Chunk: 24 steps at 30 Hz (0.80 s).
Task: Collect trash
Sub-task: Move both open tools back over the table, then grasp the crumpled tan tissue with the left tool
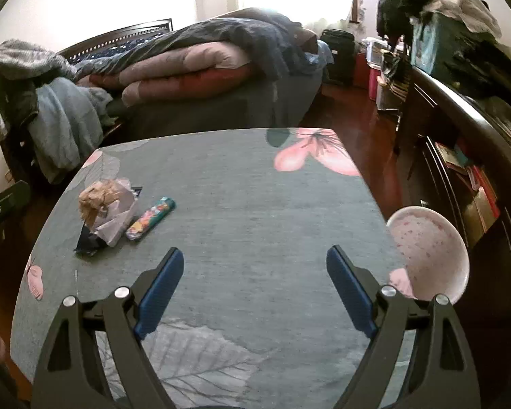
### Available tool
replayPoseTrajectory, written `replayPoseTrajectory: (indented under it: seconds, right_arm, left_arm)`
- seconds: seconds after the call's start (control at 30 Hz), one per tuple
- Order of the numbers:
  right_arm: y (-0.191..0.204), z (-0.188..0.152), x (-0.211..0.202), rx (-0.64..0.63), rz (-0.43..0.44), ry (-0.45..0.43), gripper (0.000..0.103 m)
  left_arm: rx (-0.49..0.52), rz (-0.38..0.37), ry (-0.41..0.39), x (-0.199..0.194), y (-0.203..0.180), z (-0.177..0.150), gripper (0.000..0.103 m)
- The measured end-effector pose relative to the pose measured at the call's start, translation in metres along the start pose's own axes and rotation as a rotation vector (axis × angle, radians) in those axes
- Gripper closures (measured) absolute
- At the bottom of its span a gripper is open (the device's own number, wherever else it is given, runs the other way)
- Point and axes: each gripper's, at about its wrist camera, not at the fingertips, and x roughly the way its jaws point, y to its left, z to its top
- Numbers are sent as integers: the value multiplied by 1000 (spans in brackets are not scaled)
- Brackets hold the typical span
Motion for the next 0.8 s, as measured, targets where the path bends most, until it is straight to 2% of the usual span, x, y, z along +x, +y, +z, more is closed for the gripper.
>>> replayPoseTrajectory:
  seconds: [0.17,0.37,0.5,0.67,0.73,0.8]
  right_arm:
    - [13,-2,8,-21,4,13,16]
    - [18,-3,19,-34,0,37,16]
    - [17,-4,23,-31,3,46,16]
    - [9,-5,27,-17,4,53,16]
    - [4,-5,28,-8,4,54,16]
    - [1,-5,28,-2,2,54,16]
  left_arm:
    - [-30,43,27,9,25,-6,8]
    - [-17,67,96,36,34,-16,7]
    - [18,55,135,59,20,-19,7]
    - [80,63,109,78,-4,-13,7]
    - [87,76,105,86,-10,-8,9]
    - [78,84,103,95,-11,-5,17]
